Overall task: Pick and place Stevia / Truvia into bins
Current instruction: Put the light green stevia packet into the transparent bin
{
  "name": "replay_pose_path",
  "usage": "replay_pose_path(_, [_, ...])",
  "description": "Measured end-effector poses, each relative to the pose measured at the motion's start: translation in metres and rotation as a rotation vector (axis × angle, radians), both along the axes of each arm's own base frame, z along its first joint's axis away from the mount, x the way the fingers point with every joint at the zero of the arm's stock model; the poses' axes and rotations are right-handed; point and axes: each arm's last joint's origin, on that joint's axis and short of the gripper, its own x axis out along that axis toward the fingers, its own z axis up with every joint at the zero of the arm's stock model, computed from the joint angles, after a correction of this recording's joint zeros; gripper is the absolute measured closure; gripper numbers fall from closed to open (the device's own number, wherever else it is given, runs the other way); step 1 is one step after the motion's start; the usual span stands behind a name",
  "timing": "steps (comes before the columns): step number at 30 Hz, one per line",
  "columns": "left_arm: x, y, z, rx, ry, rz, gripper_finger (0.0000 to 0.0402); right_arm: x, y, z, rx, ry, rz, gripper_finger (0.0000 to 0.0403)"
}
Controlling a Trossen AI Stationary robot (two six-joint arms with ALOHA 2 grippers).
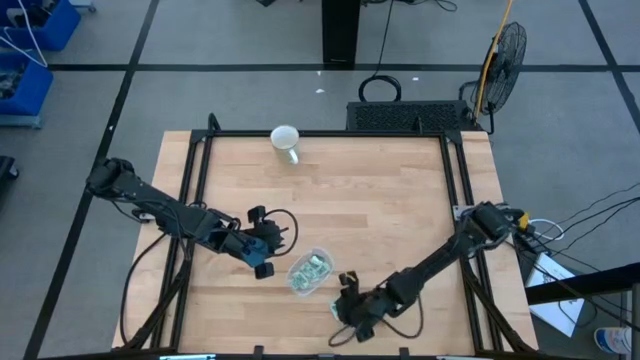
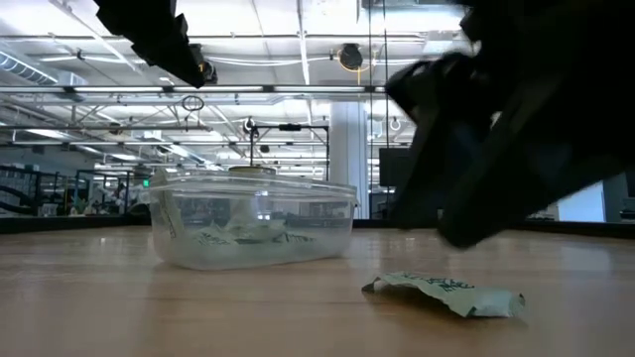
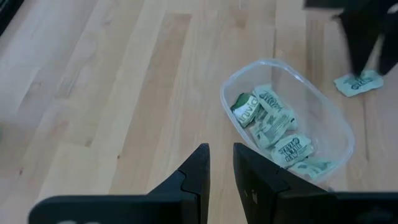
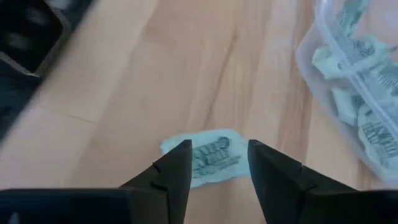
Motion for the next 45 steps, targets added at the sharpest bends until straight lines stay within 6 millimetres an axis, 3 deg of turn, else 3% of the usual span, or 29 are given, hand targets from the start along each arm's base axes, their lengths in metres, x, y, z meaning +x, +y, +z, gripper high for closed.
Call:
replay_pose_path(12, [0.001, 0.001, 0.000, -0.014, -0.003, 0.001, 0.0325, 0.018, -0.026, -0.015, 0.083, 0.087, -0.059, 0.0240])
replay_pose_path(29, [0.001, 0.001, 0.000, 0.009, 0.004, -0.024, 0.0325, 0.016, -0.029, -0.015, 0.112, 0.140, -0.055, 0.0330])
replay_pose_path(45, [0.000, 0.001, 0.000, 0.012, 0.009, -0.025, 0.0325, 0.021, -0.051, 0.040, 0.119, -0.023, -0.047, 0.0379])
